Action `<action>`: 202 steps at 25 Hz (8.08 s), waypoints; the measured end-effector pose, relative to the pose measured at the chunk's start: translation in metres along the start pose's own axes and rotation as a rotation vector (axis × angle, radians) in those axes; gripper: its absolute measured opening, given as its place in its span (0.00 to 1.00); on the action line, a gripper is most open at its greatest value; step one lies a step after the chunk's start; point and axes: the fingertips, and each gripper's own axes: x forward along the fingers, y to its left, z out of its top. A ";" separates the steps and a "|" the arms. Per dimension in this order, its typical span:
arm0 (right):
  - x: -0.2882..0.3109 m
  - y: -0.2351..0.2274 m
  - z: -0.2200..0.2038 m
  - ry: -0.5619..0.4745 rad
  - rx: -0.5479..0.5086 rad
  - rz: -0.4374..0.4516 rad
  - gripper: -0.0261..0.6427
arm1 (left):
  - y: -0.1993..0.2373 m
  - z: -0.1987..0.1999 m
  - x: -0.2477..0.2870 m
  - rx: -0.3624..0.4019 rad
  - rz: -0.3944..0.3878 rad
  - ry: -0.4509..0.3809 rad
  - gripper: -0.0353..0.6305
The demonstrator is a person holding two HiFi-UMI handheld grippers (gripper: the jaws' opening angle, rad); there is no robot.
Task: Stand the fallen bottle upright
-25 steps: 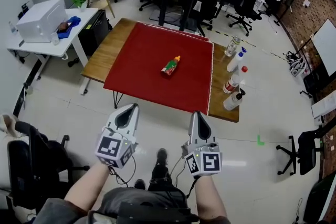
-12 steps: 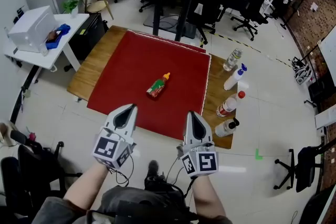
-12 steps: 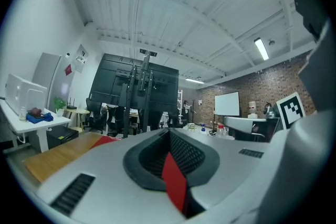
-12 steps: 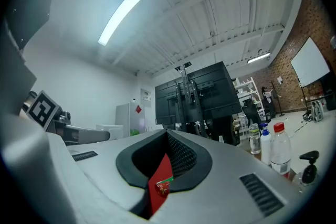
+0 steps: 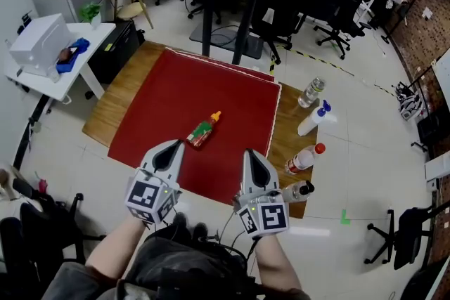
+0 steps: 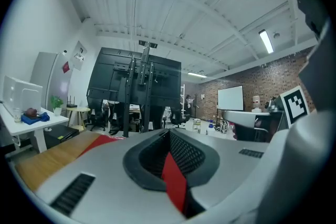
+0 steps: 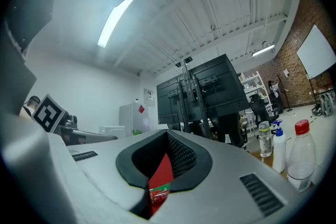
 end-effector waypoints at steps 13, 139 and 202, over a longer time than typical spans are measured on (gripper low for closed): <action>0.080 -0.045 -0.029 0.035 -0.023 -0.099 0.05 | 0.055 -0.024 0.093 -0.041 -0.060 0.069 0.11; 0.210 -0.186 -0.139 0.195 0.113 -0.204 0.05 | 0.075 -0.253 0.307 0.169 -0.172 1.013 0.60; 0.196 -0.144 -0.135 0.207 0.057 -0.203 0.05 | 0.105 -0.156 0.271 0.102 -0.151 0.409 0.52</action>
